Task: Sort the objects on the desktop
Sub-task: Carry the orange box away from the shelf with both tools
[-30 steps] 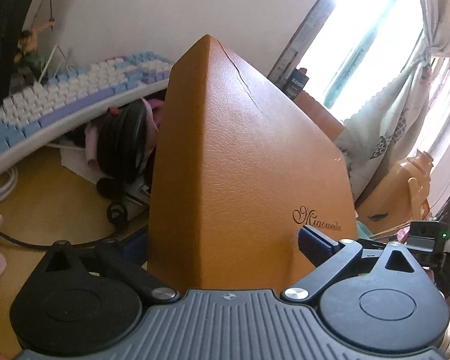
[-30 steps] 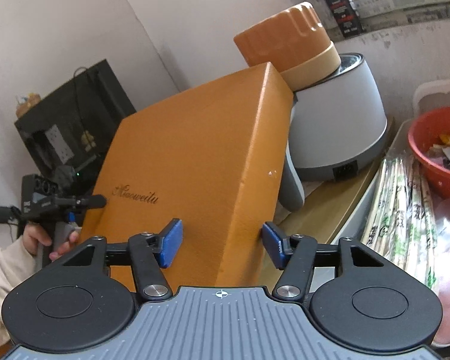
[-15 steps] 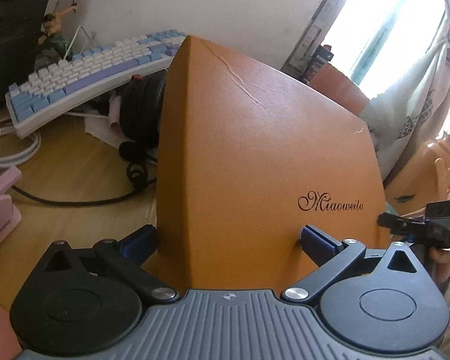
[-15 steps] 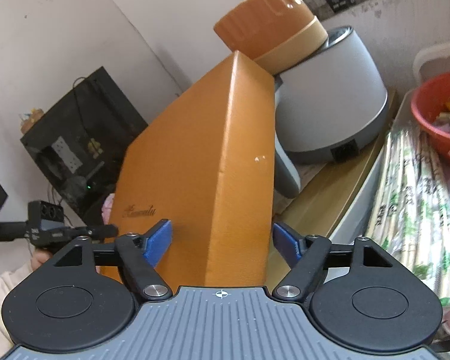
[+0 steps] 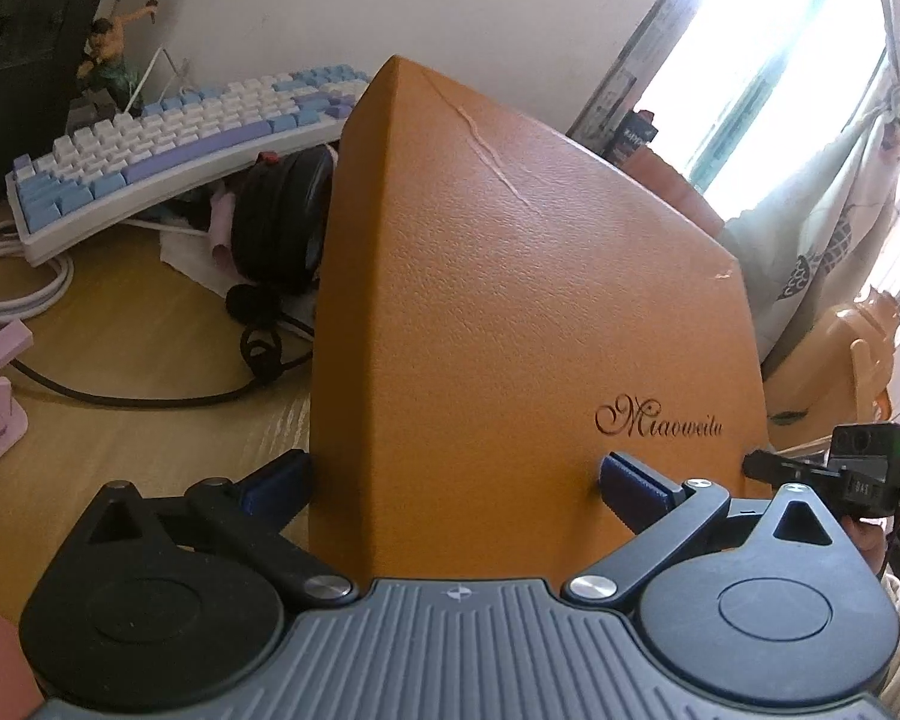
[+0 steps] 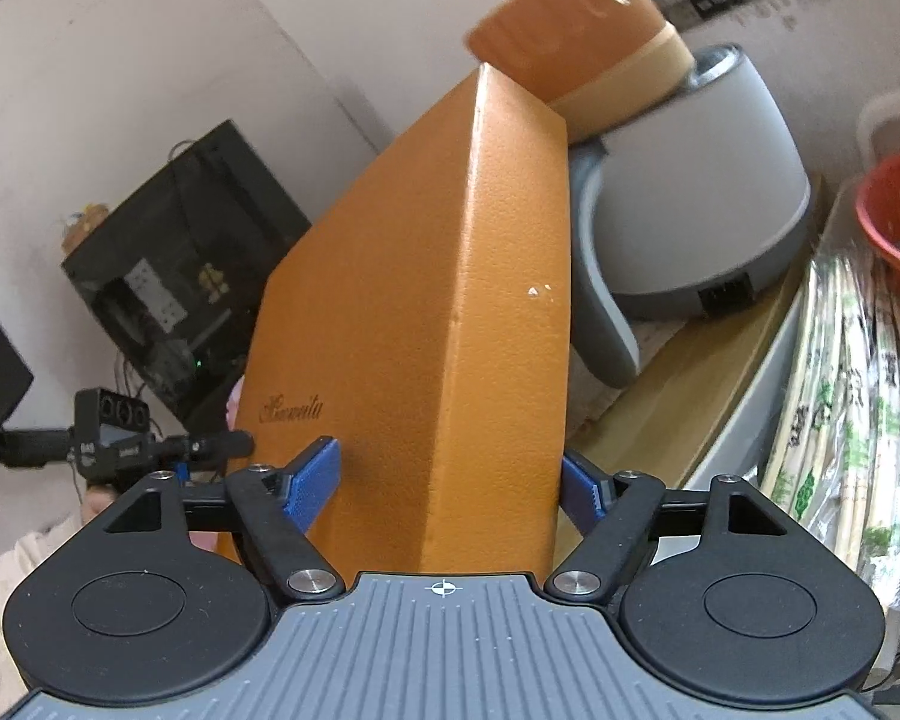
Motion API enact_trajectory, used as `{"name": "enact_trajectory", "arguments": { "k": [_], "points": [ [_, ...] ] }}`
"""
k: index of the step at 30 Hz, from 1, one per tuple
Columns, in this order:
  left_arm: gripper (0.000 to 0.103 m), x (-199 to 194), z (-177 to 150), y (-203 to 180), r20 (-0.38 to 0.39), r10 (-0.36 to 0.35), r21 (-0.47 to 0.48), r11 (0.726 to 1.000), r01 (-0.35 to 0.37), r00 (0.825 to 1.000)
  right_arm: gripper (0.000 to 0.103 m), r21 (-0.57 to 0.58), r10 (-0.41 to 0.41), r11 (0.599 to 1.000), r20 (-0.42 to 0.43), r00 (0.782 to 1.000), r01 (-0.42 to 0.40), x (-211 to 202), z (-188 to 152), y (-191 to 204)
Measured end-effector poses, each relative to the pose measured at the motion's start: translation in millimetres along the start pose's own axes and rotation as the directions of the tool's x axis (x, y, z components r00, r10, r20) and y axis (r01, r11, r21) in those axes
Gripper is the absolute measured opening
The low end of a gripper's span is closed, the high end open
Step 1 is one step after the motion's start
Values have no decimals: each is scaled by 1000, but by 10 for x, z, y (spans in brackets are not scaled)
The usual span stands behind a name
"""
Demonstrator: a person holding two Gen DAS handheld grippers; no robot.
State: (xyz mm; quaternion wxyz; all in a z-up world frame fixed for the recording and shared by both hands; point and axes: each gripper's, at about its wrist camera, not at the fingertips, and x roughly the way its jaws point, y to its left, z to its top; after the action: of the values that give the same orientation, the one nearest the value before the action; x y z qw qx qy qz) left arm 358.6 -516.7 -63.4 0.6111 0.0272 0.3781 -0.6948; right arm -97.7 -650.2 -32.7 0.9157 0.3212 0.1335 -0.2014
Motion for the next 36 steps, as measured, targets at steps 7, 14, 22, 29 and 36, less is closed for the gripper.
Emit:
{"name": "enact_trajectory", "arguments": {
  "k": [7, 14, 22, 29, 36],
  "points": [
    [103, -349, -32, -220, 57, 3, 20, 1000, -5, 998, 78, -89, 42, 995, 45, 998, -38, -218, 77, 319],
    [103, -920, -52, -512, 153, 35, 47, 998, -42, 988, 78, -176, 130, 978, 75, 989, -115, -347, 199, 695],
    [103, -1791, -79, -946, 268, 165, 50, 982, -185, 949, 78, -249, 280, 934, 60, 958, -258, -335, 416, 1181],
    [103, -2639, -301, -1488, 397, 306, 24, 939, -343, 865, 78, -292, 434, 862, 3, 901, -414, -292, 585, 1717],
    [103, -3442, -769, -2091, 501, 441, -29, 869, -494, 745, 78, -323, 583, 749, -95, 807, -579, -279, 457, 2352]
  ]
}}
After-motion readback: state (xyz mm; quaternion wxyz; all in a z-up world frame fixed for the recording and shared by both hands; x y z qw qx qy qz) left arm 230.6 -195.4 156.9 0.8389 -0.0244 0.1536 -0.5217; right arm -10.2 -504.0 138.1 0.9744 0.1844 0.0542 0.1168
